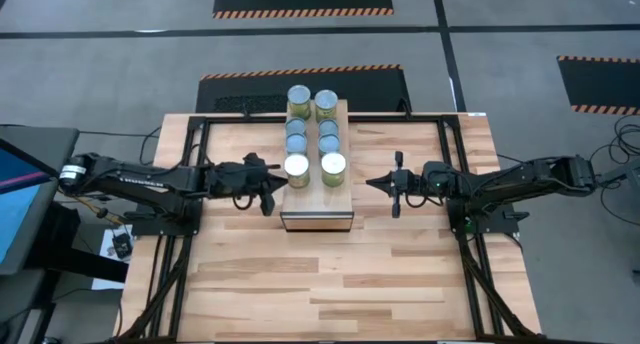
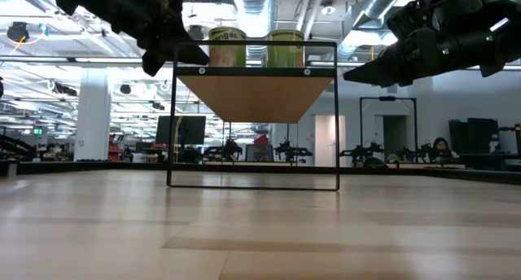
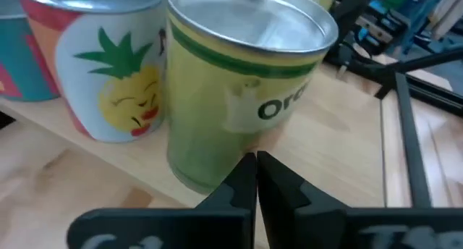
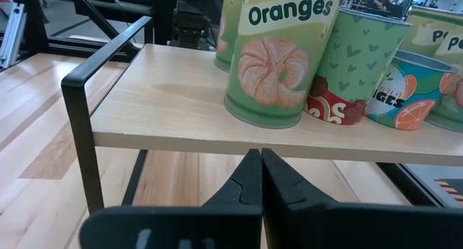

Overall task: Pick and place cans onto a shelf
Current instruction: Put the large canned oranges aligned with the other large canned oranges on the shelf, then return to Home Position

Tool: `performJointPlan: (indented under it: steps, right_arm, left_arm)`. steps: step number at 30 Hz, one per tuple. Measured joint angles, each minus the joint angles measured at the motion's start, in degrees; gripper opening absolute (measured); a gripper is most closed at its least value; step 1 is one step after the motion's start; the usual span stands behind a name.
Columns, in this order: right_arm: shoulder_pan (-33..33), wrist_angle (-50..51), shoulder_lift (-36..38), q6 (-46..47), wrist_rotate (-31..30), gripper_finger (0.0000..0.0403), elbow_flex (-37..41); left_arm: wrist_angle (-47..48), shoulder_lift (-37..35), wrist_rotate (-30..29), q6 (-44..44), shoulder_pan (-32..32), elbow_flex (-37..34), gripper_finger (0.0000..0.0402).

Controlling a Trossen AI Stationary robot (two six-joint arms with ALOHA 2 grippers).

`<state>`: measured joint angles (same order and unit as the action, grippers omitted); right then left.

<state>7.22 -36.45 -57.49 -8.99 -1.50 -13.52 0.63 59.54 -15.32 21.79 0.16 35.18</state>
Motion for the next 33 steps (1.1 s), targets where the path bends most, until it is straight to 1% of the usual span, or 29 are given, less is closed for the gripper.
performJointPlan:
  steps: [5,12,17,21,23,26,29,33]
  right_arm:
    - [0.0,0.1,0.01,0.02,0.0,0.001,0.0]
    - [0.0,0.18,0.02,0.02,0.0,0.001,0.0]
    - [0.0,0.17,0.0,0.11,0.0,0.001,0.0]
    - [0.54,0.13,0.02,2.08,0.26,0.001,0.0]
    - [1.94,-0.06,0.11,3.57,2.3,0.001,0.0]
    - [5.13,-0.03,0.92,5.76,8.74,0.0008,0.0]
    - [8.78,0.31,1.88,5.83,14.73,0.0005,0.0]
    - [14.45,0.83,4.53,5.01,21.02,0.0006,0.0]
  left_arm:
    - [-1.83,1.48,0.12,-1.25,1.15,0.0,0.0001]
    - [-1.74,3.04,1.45,-2.96,2.32,0.1,0.0001]
    - [0.22,-1.58,1.54,-7.47,1.6,0.38,0.0001]
    - [0.8,-7.04,3.06,-13.82,1.64,-2.34,0.0001]
    - [-0.57,-9.57,3.83,-16.78,2.81,-4.68,0.0]
    - [-3.6,-13.6,8.66,-19.73,6.18,-8.65,0.0]
    - [-4.66,-17.7,13.5,-21.4,10.24,-12.0,0.0]
    - [-4.42,-23.77,16.9,-23.74,14.49,-14.97,0.0]
